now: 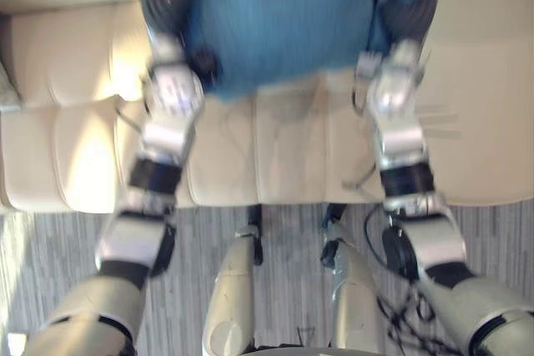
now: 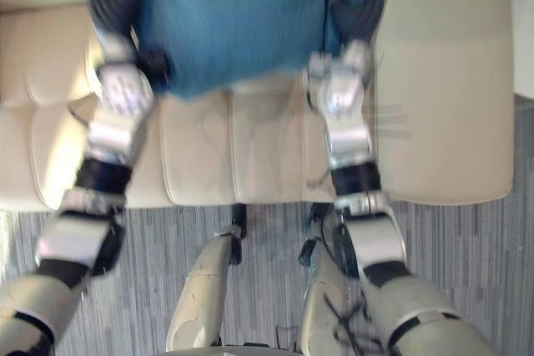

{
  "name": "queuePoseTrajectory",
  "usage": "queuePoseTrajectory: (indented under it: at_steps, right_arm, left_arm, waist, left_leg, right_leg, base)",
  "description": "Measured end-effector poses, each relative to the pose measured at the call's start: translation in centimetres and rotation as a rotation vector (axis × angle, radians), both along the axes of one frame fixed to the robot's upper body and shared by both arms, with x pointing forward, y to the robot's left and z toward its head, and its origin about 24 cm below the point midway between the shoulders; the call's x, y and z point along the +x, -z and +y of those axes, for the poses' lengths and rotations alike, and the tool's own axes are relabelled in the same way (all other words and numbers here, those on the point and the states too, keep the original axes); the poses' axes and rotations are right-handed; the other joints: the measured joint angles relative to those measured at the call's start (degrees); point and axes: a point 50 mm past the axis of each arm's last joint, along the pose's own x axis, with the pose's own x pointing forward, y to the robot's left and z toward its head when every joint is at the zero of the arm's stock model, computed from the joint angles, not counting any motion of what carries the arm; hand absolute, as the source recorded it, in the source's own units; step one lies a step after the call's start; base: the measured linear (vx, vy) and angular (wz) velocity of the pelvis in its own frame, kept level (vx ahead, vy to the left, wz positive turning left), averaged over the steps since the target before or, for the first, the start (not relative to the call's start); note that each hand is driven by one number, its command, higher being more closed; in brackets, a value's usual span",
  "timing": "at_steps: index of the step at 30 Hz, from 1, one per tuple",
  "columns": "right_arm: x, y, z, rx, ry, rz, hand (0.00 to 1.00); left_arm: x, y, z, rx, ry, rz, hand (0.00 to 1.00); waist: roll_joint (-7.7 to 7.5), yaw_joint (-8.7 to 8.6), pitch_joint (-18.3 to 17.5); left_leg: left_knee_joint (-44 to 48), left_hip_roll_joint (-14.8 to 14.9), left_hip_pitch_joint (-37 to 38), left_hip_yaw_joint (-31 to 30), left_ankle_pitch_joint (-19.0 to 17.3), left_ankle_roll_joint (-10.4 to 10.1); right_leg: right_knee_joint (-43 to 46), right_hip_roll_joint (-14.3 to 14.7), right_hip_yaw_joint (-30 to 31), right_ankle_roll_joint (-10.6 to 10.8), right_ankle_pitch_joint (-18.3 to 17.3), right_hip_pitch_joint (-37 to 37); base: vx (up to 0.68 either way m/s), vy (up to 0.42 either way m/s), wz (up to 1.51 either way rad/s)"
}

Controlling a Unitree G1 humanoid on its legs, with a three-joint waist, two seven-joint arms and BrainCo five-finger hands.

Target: Pick up cushions and gather them together orderly.

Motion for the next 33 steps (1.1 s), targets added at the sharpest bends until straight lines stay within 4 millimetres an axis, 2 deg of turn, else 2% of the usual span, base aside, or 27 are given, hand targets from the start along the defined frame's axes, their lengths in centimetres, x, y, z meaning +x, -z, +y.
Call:
queuePoseTrajectory:
  at_steps: [1,2,3,4,8,11,15,19,21,22,23,25,26,28,32,33]
  right_arm:
    - [-0.1,-2.2,0.1,0.010,0.022,-0.044,1.00]
    - [-0.2,-3.0,0.1,0.014,0.029,-0.060,0.00]
    - [-0.5,-4.5,0.0,0.021,0.046,-0.096,0.00]
    - [-0.7,-5.6,0.0,0.028,0.058,-0.117,0.00]
    - [-1.6,-9.1,-0.5,0.079,0.087,-0.189,0.00]
    - [-1.9,-9.7,-0.5,0.114,0.070,-0.200,0.00]
    - [-0.8,-9.0,-1.0,0.180,-0.052,-0.123,0.00]
    - [1.7,-6.5,-0.6,0.206,-0.180,0.066,0.00]
    - [2.1,-5.8,-0.5,0.200,-0.228,0.096,0.00]
    - [2.2,-5.5,-0.4,0.182,-0.239,0.108,0.00]
    - [2.3,-5.2,-0.3,0.171,-0.243,0.115,0.00]
    - [2.4,-3.9,-0.6,0.128,-0.244,0.127,0.00]
    - [2.4,-3.5,-0.7,0.124,-0.245,0.132,0.00]
    - [2.8,-1.6,-1.3,0.126,-0.232,0.169,0.00]
    - [1.9,0.9,-2.8,0.121,-0.218,0.145,0.00]
    - [1.2,1.5,-3.7,0.124,-0.202,0.117,0.00]
  left_arm:
    - [-0.5,-3.1,-0.1,0.000,-0.013,-0.072,1.00]
    - [-0.7,-4.3,-0.2,0.000,-0.016,-0.096,0.00]
    - [-1.1,-6.4,-0.4,0.007,-0.023,-0.138,0.00]
    - [-1.5,-7.8,-0.4,0.012,-0.033,-0.167,0.00]
    - [-2.5,-11.6,0.3,-0.029,-0.077,-0.227,0.00]
    - [-2.4,-12.3,0.8,-0.075,-0.072,-0.214,0.00]
    - [-1.1,-11.2,1.0,-0.196,0.033,-0.132,0.00]
    - [0.5,-8.9,0.8,-0.207,0.108,-0.035,0.00]
    - [1.3,-7.2,0.9,-0.187,0.117,0.015,0.00]
    - [2.0,-5.6,1.3,-0.189,0.115,0.058,0.00]
    - [2.3,-4.6,1.5,-0.196,0.115,0.084,0.00]
    - [3.5,-0.9,2.2,-0.224,0.113,0.181,0.00]
    - [3.7,-0.1,2.4,-0.238,0.111,0.200,0.00]
    - [4.1,2.8,3.3,-0.268,0.088,0.270,0.00]
    - [3.7,6.0,5.6,-0.334,0.042,0.306,0.00]
    - [3.3,6.7,6.1,-0.332,0.037,0.297,0.00]
  waist:
    - [0.01,-0.13,0.07]
    - [-0.02,-0.15,0.17]
    - [-0.02,-0.29,0.20]
    - [-0.03,-0.40,0.21]
    - [-0.10,-1.59,1.69]
    - [-0.08,-1.66,3.03]
    - [-0.10,-1.65,3.70]
    - [-0.10,-1.51,3.70]
    - [-0.10,-1.41,3.70]
    - [-0.10,-1.46,3.70]
    - [-0.10,-1.47,3.70]
    - [-0.10,-1.52,3.70]
    - [-0.09,-1.52,3.70]
    - [-0.07,-1.46,3.72]
    - [-0.07,-1.57,3.72]
    - [-0.07,-1.49,3.72]
  left_leg:
    - [-0.84,-0.12,-0.98,-0.51,0.74,-0.05]
    - [-1.16,-0.13,-1.29,-0.80,0.95,-0.11]
    - [-1.41,-0.12,-2.30,-1.25,1.23,-0.10]
    - [-1.42,-0.11,-3.10,-1.58,1.33,-0.11]
    - [-4.97,-0.95,-5.43,-2.85,3.86,-0.05]
    - [-5.63,-0.78,-7.19,-3.65,4.38,-0.26]
    - [-4.60,-0.42,-10.21,-4.01,4.35,-0.30]
    - [-2.51,0.44,-11.63,-3.47,4.29,-0.36]
    - [-2.16,1.02,-11.74,-2.42,4.27,-0.37]
    - [-1.91,1.26,-11.82,-2.25,4.23,-0.41]
    - [-1.64,1.44,-11.89,-2.25,4.07,-0.61]
    - [-1.07,2.34,-12.31,-2.16,3.68,-0.72]
    - [-1.07,2.54,-12.46,-2.16,3.68,-0.73]
    - [-1.07,3.32,-12.71,-2.07,3.69,-0.74]
    - [-0.29,4.41,-12.16,-1.16,3.69,-0.75]
    - [-0.27,4.66,-11.41,-0.88,3.68,-0.75]
  right_leg:
    - [-1.13,0.12,-0.55,-0.22,0.70,-0.49]
    - [-1.82,0.27,-0.65,-0.25,1.16,-0.53]
    - [-3.14,0.58,-0.65,-0.05,1.79,-0.69]
    - [-4.22,0.86,-0.64,-0.19,2.51,-0.91]
    - [-9.37,1.08,-0.93,0.18,5.13,-1.54]
    - [-11.38,1.43,-1.04,0.14,6.28,-2.28]
    - [-11.78,1.65,-2.25,0.09,6.39,-3.72]
    - [-11.55,1.84,-2.19,0.10,6.39,-3.74]
    - [-11.47,2.03,-2.07,0.10,6.39,-3.76]
    - [-11.40,2.21,-2.00,0.10,6.39,-3.76]
    - [-11.34,2.34,-1.95,0.10,6.39,-3.77]
    - [-11.23,3.14,-0.55,0.12,6.37,-4.15]
    - [-11.21,3.32,-0.46,0.12,6.37,-4.32]
    - [-11.15,4.07,-0.11,0.18,6.32,-4.65]
    - [-9.49,4.74,1.18,1.08,5.53,-4.65]
    - [-8.19,4.77,1.69,1.12,4.79,-4.52]
  base:
    - [-0.03,-0.025,0.15]
    - [-0.02,-0.016,0.17]
    - [-0.01,-0.008,0.10]
    - [-0.01,0.000,0.11]
    - [0.00,0.010,0.21]
    - [0.00,0.012,0.15]
    - [0.00,0.023,0.11]
    - [0.00,0.013,0.03]
    - [0.01,0.011,-0.06]
    - [0.01,-0.005,-0.07]
    - [0.00,-0.011,-0.12]
    - [0.00,-0.012,-0.13]
    - [0.00,-0.019,-0.10]
    - [-0.01,-0.028,-0.10]
    - [-0.01,-0.022,-0.09]
    - [-0.01,-0.016,0.06]
